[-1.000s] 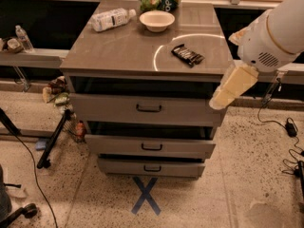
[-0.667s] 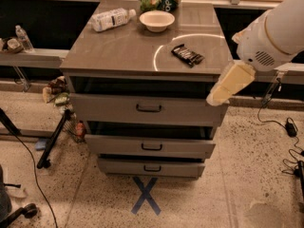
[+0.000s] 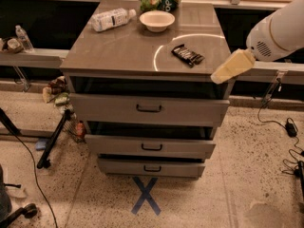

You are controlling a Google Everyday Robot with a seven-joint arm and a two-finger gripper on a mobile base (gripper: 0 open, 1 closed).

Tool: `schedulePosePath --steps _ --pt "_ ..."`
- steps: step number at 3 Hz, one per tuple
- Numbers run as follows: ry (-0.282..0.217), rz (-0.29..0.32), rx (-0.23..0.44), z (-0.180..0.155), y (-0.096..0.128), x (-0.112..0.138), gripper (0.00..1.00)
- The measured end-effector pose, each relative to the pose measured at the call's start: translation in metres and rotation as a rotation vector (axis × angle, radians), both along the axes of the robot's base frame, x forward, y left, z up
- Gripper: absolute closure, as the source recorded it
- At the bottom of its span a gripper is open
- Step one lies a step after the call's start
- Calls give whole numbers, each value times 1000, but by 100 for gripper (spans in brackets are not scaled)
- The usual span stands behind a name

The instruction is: Move rxbar chocolate near paper bowl

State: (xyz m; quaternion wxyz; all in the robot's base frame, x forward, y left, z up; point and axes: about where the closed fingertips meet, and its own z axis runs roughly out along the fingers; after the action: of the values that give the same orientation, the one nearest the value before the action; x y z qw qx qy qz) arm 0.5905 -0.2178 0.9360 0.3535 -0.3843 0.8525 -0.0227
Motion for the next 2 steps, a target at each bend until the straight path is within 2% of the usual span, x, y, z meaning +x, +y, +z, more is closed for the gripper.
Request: schedulePosePath --steps 2 --pt "-135 -179 85 -24 -17 62 0"
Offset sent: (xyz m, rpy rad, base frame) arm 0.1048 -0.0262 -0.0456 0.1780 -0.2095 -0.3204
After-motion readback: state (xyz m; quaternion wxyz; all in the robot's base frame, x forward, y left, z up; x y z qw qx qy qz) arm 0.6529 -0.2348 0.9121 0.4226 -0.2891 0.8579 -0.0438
